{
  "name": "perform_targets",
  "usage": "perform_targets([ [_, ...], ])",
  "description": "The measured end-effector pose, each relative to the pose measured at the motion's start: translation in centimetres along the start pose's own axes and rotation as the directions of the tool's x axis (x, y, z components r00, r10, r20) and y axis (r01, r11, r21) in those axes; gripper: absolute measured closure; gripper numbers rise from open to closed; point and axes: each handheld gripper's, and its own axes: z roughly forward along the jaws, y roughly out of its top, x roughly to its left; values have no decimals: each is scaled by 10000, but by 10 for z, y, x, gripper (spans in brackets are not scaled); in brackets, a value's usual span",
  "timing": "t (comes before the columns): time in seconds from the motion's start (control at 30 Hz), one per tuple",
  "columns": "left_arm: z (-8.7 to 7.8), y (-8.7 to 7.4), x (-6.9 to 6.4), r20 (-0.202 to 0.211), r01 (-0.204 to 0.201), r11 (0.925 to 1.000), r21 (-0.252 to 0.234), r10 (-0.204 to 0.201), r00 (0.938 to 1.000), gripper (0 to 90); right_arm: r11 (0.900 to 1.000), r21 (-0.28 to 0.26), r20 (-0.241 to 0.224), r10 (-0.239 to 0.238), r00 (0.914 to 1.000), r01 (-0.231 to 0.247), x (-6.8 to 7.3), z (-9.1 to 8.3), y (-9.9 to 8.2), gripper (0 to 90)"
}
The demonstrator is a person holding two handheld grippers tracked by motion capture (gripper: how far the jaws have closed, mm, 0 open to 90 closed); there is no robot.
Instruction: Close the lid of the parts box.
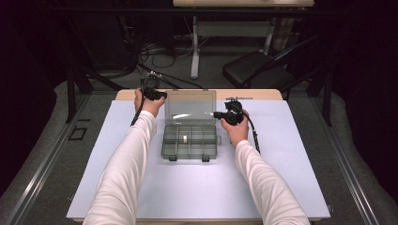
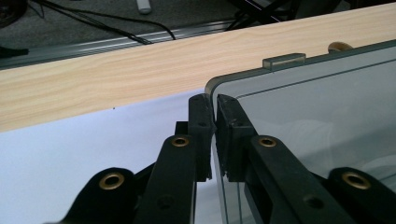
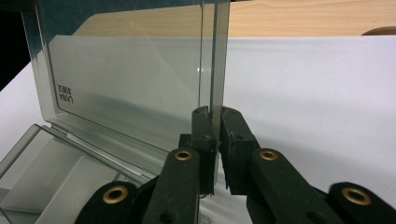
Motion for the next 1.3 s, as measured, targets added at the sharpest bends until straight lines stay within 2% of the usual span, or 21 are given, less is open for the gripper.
perform_targets([
  [0.2, -2, -1, -1, -11, 613, 9981, -68, -613, 9981, 873, 10000, -37, -3, 22, 10000, -22, 0, 0, -1, 849],
  [0.53, -7, -3, -4, -45, 870, 9958, -269, -871, 9962, 883, 9999, -64, 35, -79, 10000, 79, 1, -2, 0, 826],
  [0.63, -8, -4, -5, -57, 834, 9960, -332, -836, 9965, 883, 9998, -218, 0, -34, 10000, 34, 3, -4, 0, 770],
  [0.77, -11, -6, -7, -47, 813, 9956, -475, -816, 9967, 883, 9986, -408, 206, -320, 9993, 329, 6, -10, 3, 709],
  [0.87, -13, -9, -7, 3, 767, 9950, -638, -769, 9970, 885, 9977, -480, 328, -454, 9984, 470, 7, -15, 5, 696],
  [1.0, -18, -12, -8, 17, 733, 9942, -792, -734, 9973, 885, 9968, -517, 308, -596, 9977, 612, 9, -23, 8, 695],
  [1.1, -22, -13, -10, 12, 578, 9947, -846, -579, 9983, 886, 9938, -665, 213, -877, 9959, 889, 11, -28, 10, 724],
  [1.2, -26, -16, -11, 23, 533, 9939, -961, -534, 9986, 886, 9910, -784, 474, -1052, 9933, 1087, 15, -35, 13, 764],
  [1.3, -29, -19, -11, 57, 490, 9923, -1135, -487, 9988, 886, 9901, -786, 417, -1133, 9927, 1163, 19, -42, 17, 795],
])
